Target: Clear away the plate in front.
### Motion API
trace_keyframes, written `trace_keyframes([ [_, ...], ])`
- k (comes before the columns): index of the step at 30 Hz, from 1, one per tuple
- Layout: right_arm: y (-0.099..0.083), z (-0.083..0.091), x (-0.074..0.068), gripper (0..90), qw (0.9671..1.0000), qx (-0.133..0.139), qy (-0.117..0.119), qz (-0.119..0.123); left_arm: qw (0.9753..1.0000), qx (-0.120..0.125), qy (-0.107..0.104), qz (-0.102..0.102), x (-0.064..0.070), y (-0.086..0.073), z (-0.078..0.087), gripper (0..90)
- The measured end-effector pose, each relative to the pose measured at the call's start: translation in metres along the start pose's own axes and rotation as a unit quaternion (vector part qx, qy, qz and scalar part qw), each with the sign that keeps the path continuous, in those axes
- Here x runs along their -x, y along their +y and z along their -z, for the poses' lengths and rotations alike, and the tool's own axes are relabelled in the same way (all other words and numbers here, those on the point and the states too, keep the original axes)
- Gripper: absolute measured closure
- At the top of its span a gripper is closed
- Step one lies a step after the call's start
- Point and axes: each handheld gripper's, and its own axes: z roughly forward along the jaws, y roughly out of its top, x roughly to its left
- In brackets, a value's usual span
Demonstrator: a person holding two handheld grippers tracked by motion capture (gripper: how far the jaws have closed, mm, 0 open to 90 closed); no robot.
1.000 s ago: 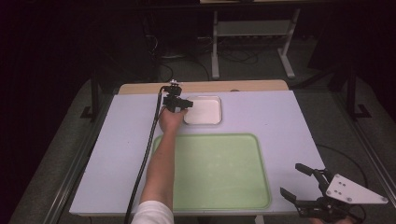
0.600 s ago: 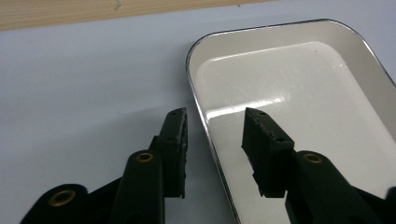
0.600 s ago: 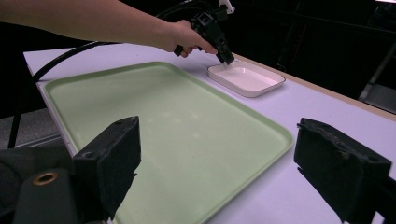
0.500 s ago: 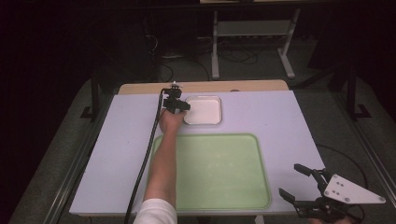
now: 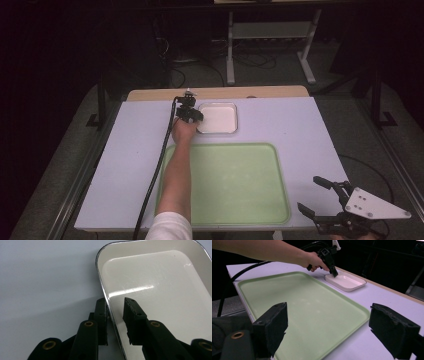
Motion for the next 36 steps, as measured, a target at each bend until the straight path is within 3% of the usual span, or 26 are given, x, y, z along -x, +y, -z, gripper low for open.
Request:
trace_keyframes([
  [4, 0.000, 0.001, 0.000, 15.3, 1.0000, 0.002, -0.001, 0.002, 0.9999, -0.001, 0.004, 0.013, -0.002, 0.000, 0.001, 78.7],
  [10, 0.000, 0.001, 0.000, 15.4, 1.0000, 0.002, 0.000, 0.000, 0.9992, 0.001, -0.008, 0.039, -0.005, -0.001, 0.002, 83.0],
  [14, 0.000, 0.001, -0.001, 15.8, 1.0000, 0.005, 0.003, 0.000, 0.9960, 0.011, -0.033, 0.082, -0.009, -0.003, 0.001, 86.5],
  [19, 0.000, 0.002, 0.000, 15.6, 1.0000, 0.007, 0.002, -0.001, 0.9921, 0.024, -0.053, 0.111, -0.011, -0.006, 0.001, 88.7],
  [36, 0.000, 0.002, 0.001, 16.0, 0.9998, 0.017, -0.001, -0.008, 0.9902, 0.043, -0.050, 0.123, -0.011, -0.006, 0.011, 88.7],
])
